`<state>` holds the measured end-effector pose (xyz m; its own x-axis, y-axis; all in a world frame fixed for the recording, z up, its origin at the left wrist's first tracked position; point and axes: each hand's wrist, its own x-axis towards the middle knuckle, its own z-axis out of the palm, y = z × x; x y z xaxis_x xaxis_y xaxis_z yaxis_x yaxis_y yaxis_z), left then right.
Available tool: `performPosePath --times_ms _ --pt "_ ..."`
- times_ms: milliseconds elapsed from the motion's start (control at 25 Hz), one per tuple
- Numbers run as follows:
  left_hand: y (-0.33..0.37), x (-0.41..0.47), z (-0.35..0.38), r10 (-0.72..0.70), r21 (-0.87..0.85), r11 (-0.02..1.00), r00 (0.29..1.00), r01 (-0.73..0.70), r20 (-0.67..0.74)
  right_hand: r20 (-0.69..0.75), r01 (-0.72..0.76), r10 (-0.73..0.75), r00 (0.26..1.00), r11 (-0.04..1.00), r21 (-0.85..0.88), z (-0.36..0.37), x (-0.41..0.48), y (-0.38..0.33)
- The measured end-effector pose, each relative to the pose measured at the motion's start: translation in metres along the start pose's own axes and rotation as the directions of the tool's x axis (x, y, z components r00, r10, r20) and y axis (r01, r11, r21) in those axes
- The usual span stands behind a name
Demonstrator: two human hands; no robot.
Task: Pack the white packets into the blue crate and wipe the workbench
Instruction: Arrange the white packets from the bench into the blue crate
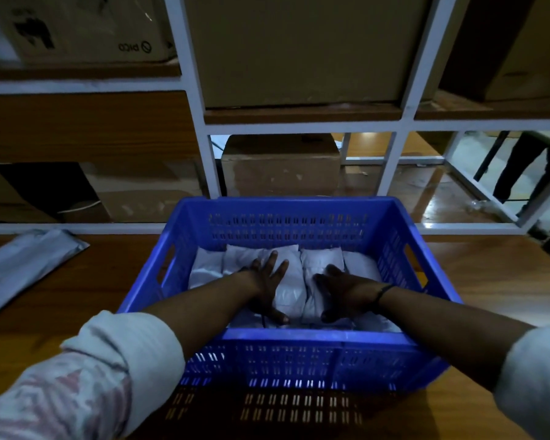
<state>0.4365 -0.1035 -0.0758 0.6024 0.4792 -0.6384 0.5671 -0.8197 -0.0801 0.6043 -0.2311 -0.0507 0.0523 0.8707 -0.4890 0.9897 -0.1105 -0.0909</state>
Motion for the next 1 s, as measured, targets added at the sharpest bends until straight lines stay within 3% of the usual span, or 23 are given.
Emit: performPosePath --times_ms 840,1000 --pt "0.035 -0.049 0.038 0.038 -0.150 0.988 0.999 -0.038 -0.008 0.043 -0.002 0.001 0.999 1.000 0.026 0.023 -0.065 -0.022" --pt "0.042 -0.053 0.040 0.005 -0.191 0.981 0.997 -0.019 -0.074 0.016 0.036 -0.037 0.999 0.999 0.027 0.025 -0.064 -0.022"
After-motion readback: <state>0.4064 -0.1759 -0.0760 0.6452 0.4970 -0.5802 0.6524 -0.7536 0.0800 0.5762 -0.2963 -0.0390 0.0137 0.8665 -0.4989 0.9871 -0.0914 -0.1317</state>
